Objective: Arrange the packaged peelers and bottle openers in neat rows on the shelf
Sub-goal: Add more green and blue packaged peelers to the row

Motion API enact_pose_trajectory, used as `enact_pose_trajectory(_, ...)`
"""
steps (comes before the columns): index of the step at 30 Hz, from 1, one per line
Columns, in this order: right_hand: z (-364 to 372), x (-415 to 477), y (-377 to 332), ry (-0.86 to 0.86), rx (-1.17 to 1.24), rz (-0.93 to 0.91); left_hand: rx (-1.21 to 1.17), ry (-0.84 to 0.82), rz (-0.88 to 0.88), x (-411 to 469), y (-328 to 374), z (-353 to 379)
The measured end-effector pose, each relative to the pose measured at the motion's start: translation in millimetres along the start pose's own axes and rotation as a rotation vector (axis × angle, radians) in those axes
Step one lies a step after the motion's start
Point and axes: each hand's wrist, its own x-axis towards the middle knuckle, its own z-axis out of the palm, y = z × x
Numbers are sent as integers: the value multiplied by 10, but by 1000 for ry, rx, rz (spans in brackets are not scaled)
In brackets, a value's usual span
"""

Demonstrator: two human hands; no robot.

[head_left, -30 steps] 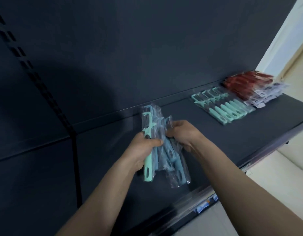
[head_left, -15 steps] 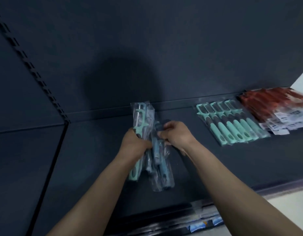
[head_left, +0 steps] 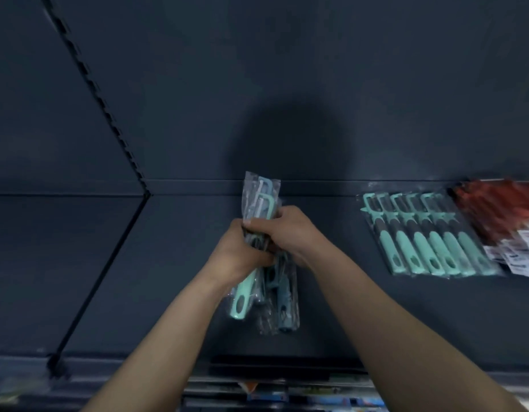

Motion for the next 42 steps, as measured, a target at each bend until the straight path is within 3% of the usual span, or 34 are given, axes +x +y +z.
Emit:
enact_pose_trajectory(5, -84, 3, -33, 12, 66, 106, -351, -196, -56, 47, 38, -194)
enact_pose_trajectory(7, -128, -7, -35, 49, 67, 123, -371, -215, -88, 111, 25, -215)
enact_pose_trajectory(16, -540, -73, 32, 535, -76, 121, -215, -100, -126, 471, -46, -41)
enact_pose_trajectory(23, -892, -71, 154, 668, -373, 124, 116, -18, 18, 419, -45, 85)
enact_pose_trajectory(28, -931, -51, 128, 610, -758, 158, 376, -1, 65, 282, 55, 271)
enact_pose_trajectory(33, -886, 10, 191, 548, -920, 99, 508, 7, 25, 227, 138, 442)
enact_pose_trajectory(36, -869, 33, 251, 429, -912, 62, 565, 24, 15, 212, 153, 527)
enact_pose_trajectory(42, -959, -28, 305, 295, -662, -36, 497, 78, -23, 265, 122, 510)
